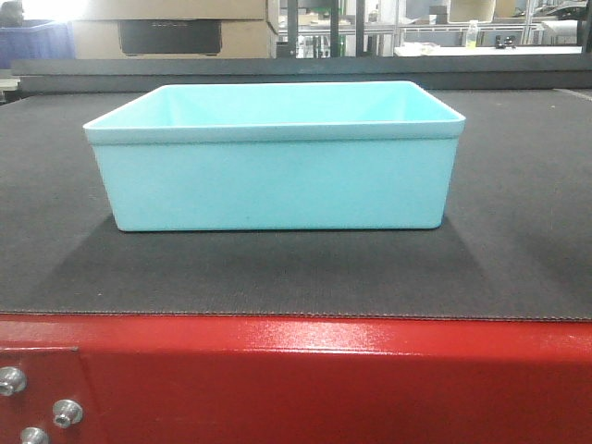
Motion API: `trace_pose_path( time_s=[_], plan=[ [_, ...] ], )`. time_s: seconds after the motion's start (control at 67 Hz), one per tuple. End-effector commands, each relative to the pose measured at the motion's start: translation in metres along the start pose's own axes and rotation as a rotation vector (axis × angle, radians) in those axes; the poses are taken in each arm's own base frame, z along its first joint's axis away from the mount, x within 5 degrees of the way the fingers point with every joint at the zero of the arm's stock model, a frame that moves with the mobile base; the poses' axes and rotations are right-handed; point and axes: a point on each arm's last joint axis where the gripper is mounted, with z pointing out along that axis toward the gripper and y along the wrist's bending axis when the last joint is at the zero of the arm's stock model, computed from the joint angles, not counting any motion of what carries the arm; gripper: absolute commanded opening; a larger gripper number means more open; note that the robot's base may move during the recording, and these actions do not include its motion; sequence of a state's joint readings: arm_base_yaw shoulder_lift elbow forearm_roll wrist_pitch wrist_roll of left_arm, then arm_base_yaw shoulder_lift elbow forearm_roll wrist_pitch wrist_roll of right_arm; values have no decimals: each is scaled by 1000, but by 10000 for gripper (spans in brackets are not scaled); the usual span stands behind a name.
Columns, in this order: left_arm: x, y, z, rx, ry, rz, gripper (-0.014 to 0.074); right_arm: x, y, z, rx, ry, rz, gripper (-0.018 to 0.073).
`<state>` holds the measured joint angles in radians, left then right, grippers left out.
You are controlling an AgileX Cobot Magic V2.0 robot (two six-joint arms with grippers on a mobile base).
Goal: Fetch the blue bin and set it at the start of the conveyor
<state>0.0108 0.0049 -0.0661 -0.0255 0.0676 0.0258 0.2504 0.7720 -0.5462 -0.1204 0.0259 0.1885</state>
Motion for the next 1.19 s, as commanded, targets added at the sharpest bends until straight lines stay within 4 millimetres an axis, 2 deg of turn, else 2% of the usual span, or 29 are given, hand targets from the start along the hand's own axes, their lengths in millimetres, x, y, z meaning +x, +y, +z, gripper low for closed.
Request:
trace_pose_path(
  time_s=[0.0, 1.178],
  plan=[
    [10, 1, 1, -10, -73, -10, -111, -5, 0, -2, -5, -56, -14, -162],
    [12, 1, 1, -9, -49, -12, -111, -6, 0, -2, -7, -69, -14, -162]
  ],
)
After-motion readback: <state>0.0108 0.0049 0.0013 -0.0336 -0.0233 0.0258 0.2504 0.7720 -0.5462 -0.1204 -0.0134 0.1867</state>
